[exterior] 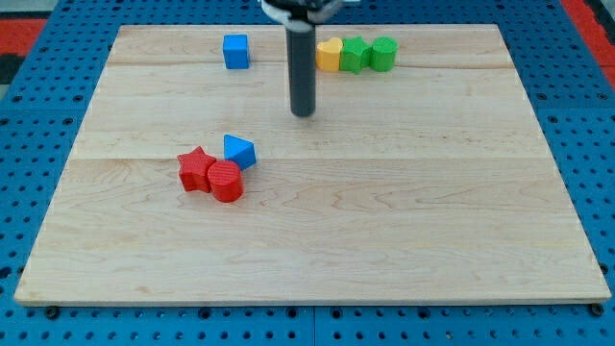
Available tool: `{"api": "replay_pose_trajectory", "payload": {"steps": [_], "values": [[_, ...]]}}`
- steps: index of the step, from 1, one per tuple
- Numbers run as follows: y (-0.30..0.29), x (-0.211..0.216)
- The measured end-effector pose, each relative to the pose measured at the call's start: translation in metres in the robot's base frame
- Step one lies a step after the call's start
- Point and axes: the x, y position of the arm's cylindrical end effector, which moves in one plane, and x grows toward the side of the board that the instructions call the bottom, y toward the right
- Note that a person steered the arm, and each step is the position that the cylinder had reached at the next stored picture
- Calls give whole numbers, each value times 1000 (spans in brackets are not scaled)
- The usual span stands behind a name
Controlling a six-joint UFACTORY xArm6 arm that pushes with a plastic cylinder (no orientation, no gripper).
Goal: Place the blue triangle below the blue cube
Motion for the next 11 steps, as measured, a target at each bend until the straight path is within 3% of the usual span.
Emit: {"api": "replay_pose_trajectory", "payload": {"steps": [1,2,6,11], "values": [[-25,82],[-77,102],[-104,-4],[-97,-51]]}}
